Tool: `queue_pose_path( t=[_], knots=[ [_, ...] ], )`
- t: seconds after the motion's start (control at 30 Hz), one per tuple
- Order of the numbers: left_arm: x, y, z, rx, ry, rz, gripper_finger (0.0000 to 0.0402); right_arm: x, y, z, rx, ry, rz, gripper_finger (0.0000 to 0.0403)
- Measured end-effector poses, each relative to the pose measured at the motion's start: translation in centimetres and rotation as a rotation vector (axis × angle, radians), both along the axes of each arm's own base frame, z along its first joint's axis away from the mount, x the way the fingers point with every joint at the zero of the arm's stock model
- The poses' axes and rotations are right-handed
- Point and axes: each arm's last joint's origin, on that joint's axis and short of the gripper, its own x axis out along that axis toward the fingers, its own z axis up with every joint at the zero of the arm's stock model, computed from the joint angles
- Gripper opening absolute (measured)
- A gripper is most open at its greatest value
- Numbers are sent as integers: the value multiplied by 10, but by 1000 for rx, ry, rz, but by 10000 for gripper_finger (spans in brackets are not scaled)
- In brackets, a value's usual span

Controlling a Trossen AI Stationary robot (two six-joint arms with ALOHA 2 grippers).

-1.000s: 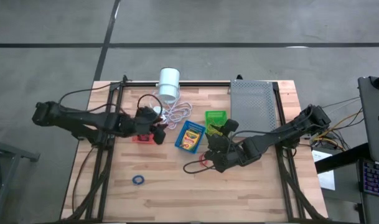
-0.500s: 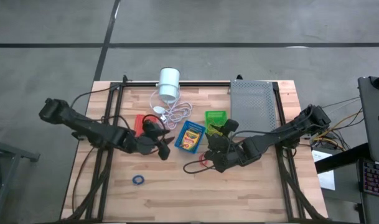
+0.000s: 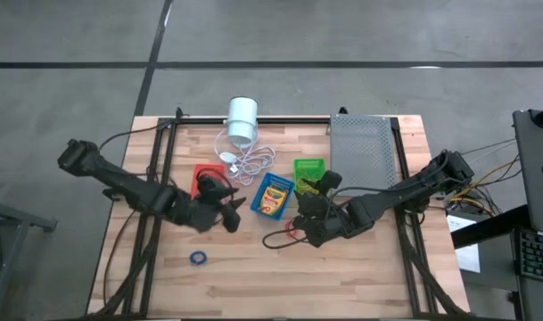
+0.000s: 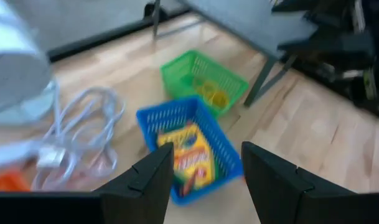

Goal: Pick & Place Office Desk Supplies
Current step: Put the blue spring keychain into the orange bin

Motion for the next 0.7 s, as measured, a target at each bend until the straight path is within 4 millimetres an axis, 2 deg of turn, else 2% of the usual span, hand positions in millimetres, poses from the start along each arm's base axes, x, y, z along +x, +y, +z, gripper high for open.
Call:
queue_pose_path(
  t=[0.17,0.3,0.37,0.47,0.7],
  knots=[
    [-14,-21,4,-108,109,79,193,0,0,0,0,0,0,199],
    [-12,-33,1,-295,236,69,193,0,0,0,0,0,-1,199],
    [-8,-39,-5,-380,318,34,193,0,0,0,0,1,-1,199],
    [-5,-45,-16,-507,403,69,194,0,0,0,0,0,-1,199],
    [-9,-52,-38,-853,600,320,194,0,0,0,0,0,-1,199]
  ],
)
